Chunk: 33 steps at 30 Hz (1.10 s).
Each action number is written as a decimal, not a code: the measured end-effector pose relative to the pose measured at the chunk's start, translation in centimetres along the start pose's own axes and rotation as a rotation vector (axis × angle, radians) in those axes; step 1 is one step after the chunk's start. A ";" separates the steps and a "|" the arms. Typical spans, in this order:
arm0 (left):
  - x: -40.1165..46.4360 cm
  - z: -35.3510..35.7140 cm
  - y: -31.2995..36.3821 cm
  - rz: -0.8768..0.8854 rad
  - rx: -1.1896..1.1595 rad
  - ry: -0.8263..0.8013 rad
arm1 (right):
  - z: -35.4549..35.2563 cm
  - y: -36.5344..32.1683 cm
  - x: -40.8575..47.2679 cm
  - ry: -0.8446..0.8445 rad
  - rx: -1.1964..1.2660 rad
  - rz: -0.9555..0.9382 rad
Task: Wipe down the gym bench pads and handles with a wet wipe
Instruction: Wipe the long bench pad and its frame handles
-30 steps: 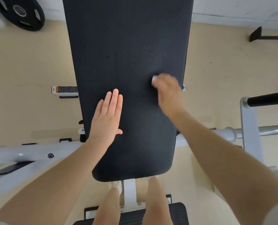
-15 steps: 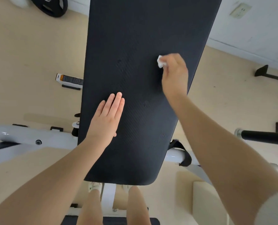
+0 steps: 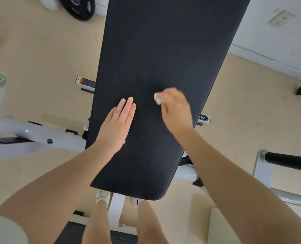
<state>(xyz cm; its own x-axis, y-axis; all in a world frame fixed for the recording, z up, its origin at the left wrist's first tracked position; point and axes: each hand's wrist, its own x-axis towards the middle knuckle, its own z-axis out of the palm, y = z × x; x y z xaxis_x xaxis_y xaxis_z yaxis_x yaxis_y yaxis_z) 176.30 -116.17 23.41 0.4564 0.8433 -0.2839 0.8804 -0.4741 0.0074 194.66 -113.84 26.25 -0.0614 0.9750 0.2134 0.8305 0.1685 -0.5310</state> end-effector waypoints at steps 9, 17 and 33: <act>-2.1 0.2 -3.9 -0.054 -0.186 0.088 | 6.9 -1.8 -9.8 -0.143 -0.121 0.021; -2.2 0.5 -7.4 -0.534 -1.123 -0.026 | 6.1 -5.7 -2.0 -0.015 0.059 0.053; -2.2 0.1 -12.6 -0.425 -1.502 -0.230 | 9.8 -8.8 -2.5 -0.323 -0.141 -0.123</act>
<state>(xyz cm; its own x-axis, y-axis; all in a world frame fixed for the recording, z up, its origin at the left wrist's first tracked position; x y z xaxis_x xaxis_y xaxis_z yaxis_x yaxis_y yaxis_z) 164.22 -112.04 23.84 0.2476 0.7225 -0.6455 0.3169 0.5692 0.7587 182.12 -116.35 22.38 -0.3182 0.9479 -0.0136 0.8729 0.2873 -0.3943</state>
